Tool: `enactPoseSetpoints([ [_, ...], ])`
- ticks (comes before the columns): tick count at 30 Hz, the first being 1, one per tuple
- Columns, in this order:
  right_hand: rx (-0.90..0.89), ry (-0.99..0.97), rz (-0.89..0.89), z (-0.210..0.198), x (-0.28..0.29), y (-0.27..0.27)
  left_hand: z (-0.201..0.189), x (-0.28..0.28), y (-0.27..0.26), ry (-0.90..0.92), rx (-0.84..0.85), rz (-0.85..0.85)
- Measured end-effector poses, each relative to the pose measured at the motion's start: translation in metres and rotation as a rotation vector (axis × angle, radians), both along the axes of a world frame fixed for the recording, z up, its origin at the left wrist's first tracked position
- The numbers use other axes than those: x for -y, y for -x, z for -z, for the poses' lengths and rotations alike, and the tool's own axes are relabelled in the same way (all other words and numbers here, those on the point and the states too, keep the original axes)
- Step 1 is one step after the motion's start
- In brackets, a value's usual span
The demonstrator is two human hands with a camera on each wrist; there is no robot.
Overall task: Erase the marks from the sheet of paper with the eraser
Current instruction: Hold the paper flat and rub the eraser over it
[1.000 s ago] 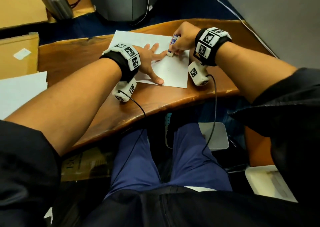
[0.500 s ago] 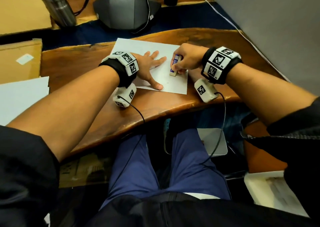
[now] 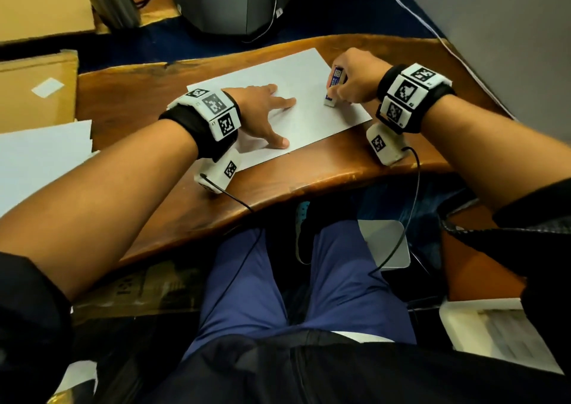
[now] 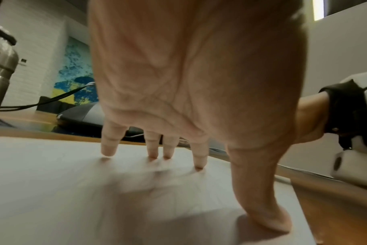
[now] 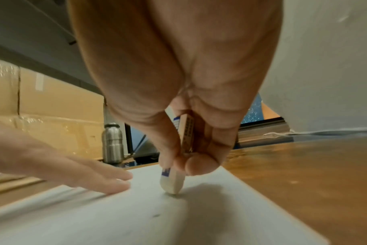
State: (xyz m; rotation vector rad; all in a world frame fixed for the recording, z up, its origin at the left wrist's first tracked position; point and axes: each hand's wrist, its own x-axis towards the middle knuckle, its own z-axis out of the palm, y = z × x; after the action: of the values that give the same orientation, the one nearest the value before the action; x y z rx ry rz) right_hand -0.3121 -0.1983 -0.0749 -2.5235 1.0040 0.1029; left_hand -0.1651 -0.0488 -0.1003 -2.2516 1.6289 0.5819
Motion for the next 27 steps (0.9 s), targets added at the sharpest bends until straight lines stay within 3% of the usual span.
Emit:
enactPoseSetpoints([
  [4,0.007,-0.022,-0.042,0.005,-0.010,0.004,-0.004,0.008,0.009,0.010,0.033,-0.006],
  [14,0.069,-0.023,0.054,0.009,0.000,0.006,-0.009,0.011,0.027,0.135,0.146,-0.052],
  [18,0.032,-0.052,0.021,0.007,0.003,0.002,-0.014,0.014,0.023,0.182,0.042,-0.036],
  [21,0.011,-0.093,0.003,0.003,0.006,0.000,-0.017,0.021,0.018,0.077,-0.100,0.042],
  [27,0.072,-0.165,0.073,0.004,0.011,-0.002,-0.014,0.043,0.010,-0.128,-0.027,0.054],
])
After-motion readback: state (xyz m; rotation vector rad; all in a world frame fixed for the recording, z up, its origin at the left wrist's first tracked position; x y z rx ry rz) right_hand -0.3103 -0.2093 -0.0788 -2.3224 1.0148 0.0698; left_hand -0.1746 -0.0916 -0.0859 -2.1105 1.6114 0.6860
